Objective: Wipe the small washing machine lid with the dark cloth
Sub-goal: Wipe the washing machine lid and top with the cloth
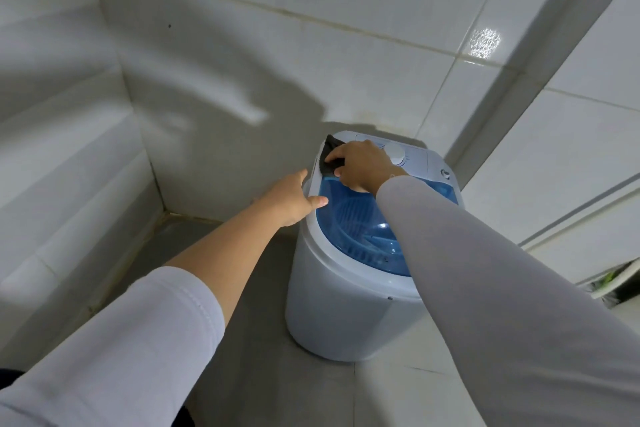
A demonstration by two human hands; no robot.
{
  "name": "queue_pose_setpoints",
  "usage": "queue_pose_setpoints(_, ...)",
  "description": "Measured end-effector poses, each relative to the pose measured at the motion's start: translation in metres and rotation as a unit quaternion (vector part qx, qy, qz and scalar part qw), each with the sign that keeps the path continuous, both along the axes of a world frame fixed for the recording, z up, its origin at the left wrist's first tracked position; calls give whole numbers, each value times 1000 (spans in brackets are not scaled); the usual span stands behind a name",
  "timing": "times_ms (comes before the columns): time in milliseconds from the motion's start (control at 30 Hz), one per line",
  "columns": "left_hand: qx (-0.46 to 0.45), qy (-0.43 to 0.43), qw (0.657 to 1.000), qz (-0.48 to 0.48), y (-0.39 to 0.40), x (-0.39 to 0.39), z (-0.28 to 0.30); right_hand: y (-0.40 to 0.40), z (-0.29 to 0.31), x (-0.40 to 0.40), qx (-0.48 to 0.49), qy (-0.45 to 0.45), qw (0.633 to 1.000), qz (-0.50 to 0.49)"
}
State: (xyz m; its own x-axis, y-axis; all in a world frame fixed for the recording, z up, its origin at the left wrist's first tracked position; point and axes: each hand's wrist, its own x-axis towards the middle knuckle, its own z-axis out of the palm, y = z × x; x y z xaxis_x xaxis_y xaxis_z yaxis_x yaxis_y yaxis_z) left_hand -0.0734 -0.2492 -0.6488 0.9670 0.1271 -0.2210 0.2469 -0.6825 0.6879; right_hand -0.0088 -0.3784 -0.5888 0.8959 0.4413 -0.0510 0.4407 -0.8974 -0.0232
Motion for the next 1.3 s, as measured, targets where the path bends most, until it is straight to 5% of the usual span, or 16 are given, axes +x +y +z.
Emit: queue_pose_setpoints(1300,100,-8,995,25,-13,-6,5,-156,15,-22,8,9,983,-184)
